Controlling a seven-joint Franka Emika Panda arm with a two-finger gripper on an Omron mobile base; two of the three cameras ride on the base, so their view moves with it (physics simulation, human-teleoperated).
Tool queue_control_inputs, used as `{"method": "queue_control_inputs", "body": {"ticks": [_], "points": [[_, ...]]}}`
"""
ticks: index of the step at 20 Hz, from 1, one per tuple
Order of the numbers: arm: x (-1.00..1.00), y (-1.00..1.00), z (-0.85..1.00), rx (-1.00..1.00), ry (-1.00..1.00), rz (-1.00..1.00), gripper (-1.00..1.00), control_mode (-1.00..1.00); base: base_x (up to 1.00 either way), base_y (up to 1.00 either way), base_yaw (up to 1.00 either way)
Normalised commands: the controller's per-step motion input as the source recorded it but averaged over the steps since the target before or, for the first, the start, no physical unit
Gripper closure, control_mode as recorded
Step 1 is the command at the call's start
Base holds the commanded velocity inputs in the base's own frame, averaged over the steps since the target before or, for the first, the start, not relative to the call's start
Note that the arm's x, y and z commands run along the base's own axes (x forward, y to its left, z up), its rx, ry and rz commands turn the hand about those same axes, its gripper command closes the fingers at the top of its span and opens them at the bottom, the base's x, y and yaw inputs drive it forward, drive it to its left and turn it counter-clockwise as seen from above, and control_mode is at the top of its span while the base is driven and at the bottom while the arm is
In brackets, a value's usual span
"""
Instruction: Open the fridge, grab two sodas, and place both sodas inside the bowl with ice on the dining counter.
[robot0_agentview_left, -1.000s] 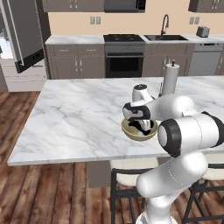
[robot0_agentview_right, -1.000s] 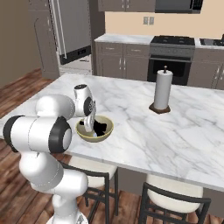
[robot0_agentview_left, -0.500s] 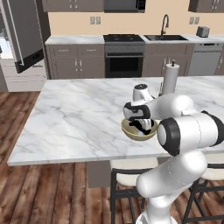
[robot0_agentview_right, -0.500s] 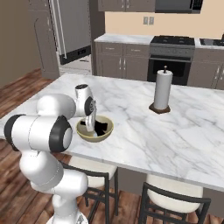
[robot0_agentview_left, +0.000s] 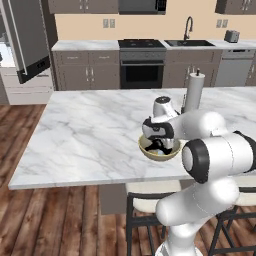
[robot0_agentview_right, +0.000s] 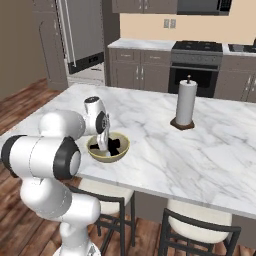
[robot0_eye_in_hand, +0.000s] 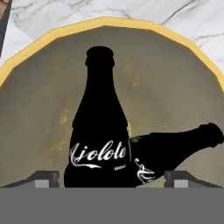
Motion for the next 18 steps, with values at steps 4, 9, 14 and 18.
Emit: {"method": "queue_control_inputs", "body": {"ticks": [4, 9, 14, 18], "points": [[-0.49, -0.01, 0.13, 0.0, -0.21, 0.0, -1.0, -1.0, 0.0, 0.0, 0.0], [-0.43, -0.12, 0.43, 0.0, -0.2, 0.0, -1.0, -1.0, 0.0, 0.0, 0.0], [-0.31, -0.18, 0.66, 0.0, -0.2, 0.0, -1.0, -1.0, 0.0, 0.0, 0.0], [-0.32, -0.14, 0.63, 0.0, -0.21, 0.0, -1.0, -1.0, 0.0, 0.0, 0.0]]}}
